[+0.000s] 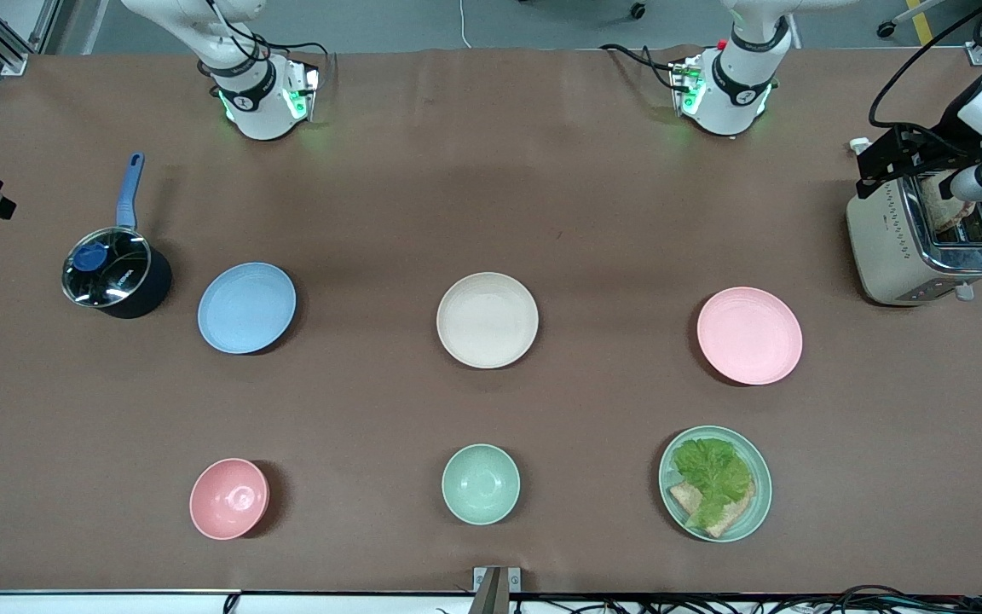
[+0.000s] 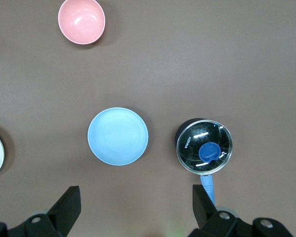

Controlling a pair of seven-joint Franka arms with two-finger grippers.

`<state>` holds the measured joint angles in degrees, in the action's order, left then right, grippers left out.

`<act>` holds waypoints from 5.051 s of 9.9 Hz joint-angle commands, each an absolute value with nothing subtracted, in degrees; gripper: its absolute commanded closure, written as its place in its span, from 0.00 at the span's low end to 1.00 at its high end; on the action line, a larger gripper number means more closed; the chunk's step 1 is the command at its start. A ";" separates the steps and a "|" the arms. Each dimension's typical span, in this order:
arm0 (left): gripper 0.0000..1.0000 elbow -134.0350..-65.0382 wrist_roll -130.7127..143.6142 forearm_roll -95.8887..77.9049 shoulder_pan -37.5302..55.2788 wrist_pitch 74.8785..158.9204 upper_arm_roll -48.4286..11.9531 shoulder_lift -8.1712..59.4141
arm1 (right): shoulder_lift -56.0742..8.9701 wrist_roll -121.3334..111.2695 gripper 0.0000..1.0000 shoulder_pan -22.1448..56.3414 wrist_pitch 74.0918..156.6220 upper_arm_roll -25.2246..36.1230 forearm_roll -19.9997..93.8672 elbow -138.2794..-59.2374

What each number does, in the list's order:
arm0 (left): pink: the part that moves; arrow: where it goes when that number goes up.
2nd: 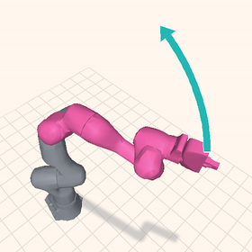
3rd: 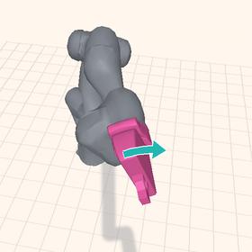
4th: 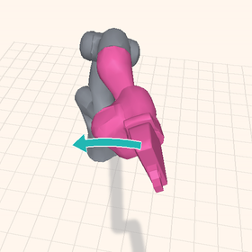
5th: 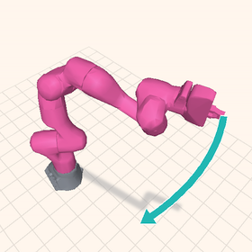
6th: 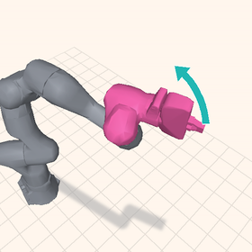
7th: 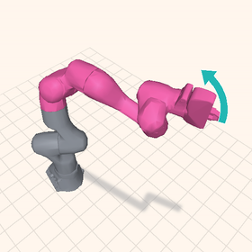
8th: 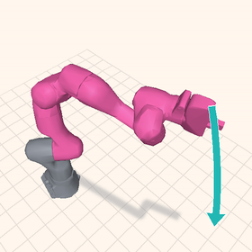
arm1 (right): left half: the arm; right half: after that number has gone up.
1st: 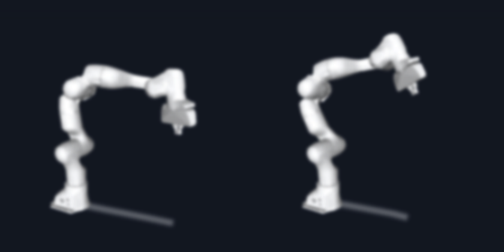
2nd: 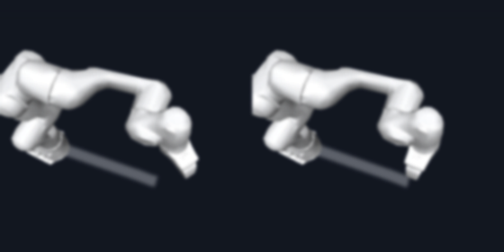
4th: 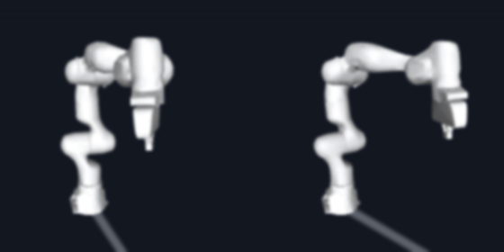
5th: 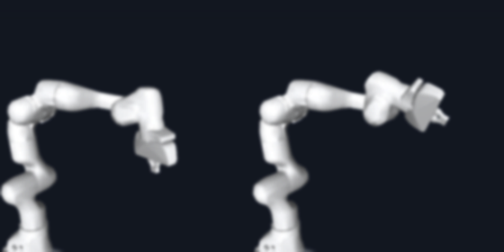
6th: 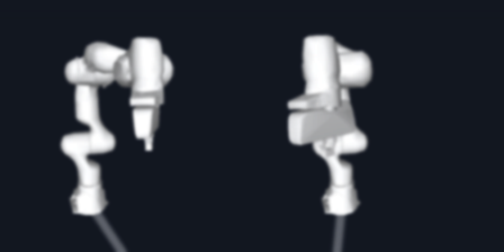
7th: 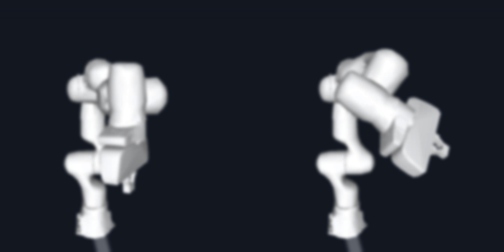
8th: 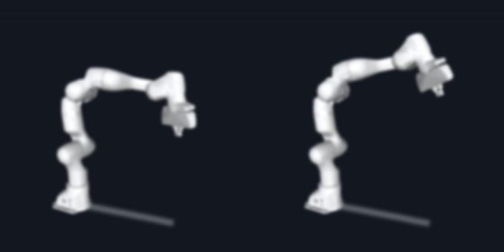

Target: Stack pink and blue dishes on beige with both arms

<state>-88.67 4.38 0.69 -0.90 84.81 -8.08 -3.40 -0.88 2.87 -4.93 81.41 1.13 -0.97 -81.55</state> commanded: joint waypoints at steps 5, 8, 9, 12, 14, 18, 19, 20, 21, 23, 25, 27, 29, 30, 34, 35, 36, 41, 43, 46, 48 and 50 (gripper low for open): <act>0.00 -87.80 -0.94 -1.22 -3.85 84.20 -6.86 1.56 | -0.97 -1.58 0.00 -6.07 80.95 0.70 -1.85 -81.21; 0.00 -89.28 -7.35 -5.27 -8.95 88.66 -6.85 8.85 | -0.88 -1.49 0.00 -6.06 80.95 0.70 -1.85 -81.30; 0.00 -91.99 -12.17 -8.06 -10.97 93.12 -6.86 11.14 | -0.97 -1.41 0.00 -5.98 80.86 0.70 -1.76 -81.39; 0.00 -100.00 -24.65 -10.37 -12.57 107.36 -6.86 16.06 | -2.02 -1.23 0.00 -4.75 84.78 0.35 -0.71 -86.79; 0.00 -102.99 -32.83 -10.37 -13.96 113.96 -6.85 21.07 | -2.02 -1.40 0.00 -5.10 99.94 0.35 1.31 -101.53; 0.11 -106.70 -43.06 -10.20 -15.03 126.81 -6.94 30.21 | -9.11 -17.94 0.00 -9.82 121.25 0.35 8.04 -116.88; 0.20 -106.70 -43.68 -10.11 -15.03 127.96 -7.03 32.32 | -12.36 -24.11 0.00 -11.58 122.42 0.35 12.26 -117.07; 0.28 -106.53 -43.68 -10.11 -15.12 128.84 -7.03 34.00 | -15.52 -29.65 0.00 -13.25 123.74 0.35 15.70 -117.16; 0.38 -106.44 -43.68 -10.19 -15.12 128.85 -7.03 34.62 | -17.82 -35.54 0.00 -14.49 125.49 0.35 18.26 -117.85; 0.59 -106.17 -43.33 -10.37 -15.12 128.94 -7.12 35.76 | -21.60 -43.83 0.00 -14.76 129.62 0.44 25.19 -119.53; 0.80 -106.08 -42.98 -10.81 -15.03 128.85 -7.21 36.12 | -24.77 -47.01 0.00 -13.89 133.67 0.18 30.56 -120.84; 1.00 -104.77 -43.15 -10.81 -15.03 127.71 -7.29 35.86 | -24.79 -49.64 0.10 -13.80 133.68 0.18 31.37 -122.95; 1.00 -101.88 -43.24 -10.98 -15.03 123.25 -7.56 35.51 | -24.79 -51.06 0.38 -13.97 132.55 0.18 31.81 -124.01; 1.00 -100.82 -43.16 -12.03 -14.94 120.44 -8.34 34.72 | -24.79 -51.06 0.64 -14.15 131.15 0.18 31.82 -123.93; 1.00 -101.25 -24.94 -14.15 -14.24 115.58 -17.81 30.06 | -24.61 -49.50 1.00 -14.07 129.29 0.26 32.70 -122.88; 1.00 -101.08 -17.39 -13.80 -13.80 115.92 -21.32 29.88 | -24.52 -46.96 1.00 -13.98 125.63 0.35 32.61 -120.87; 1.00 -100.90 -10.01 -13.36 -12.15 116.54 -23.45 29.97 | -24.00 -43.02 1.00 -13.97 120.72 0.61 32.26 -117.63; 1.00 -101.07 12.38 -12.14 4.54 125.06 -23.47 31.72 | -23.03 -16.21 1.00 -11.62 98.54 0.44 25.84 -96.79; 0.99 -101.25 18.60 -7.76 8.33 128.74 -23.47 34.00 | -22.24 -7.25 1.00 -6.44 99.13 0.35 26.45 -95.98; 0.99 -100.99 26.70 -3.34 12.56 134.11 -23.47 37.08 | -21.89 2.09 1.00 -0.19 102.91 -0.35 26.81 -95.89; 0.97 -100.90 29.43 -3.17 14.84 137.18 -23.29 38.58 | -21.88 4.30 1.00 1.57 104.76 -1.14 26.81 -96.24; 0.80 -100.90 31.54 -1.76 15.29 137.46 -23.20 39.37 | -21.88 6.05 1.00 1.93 107.39 -3.50 26.72 -97.73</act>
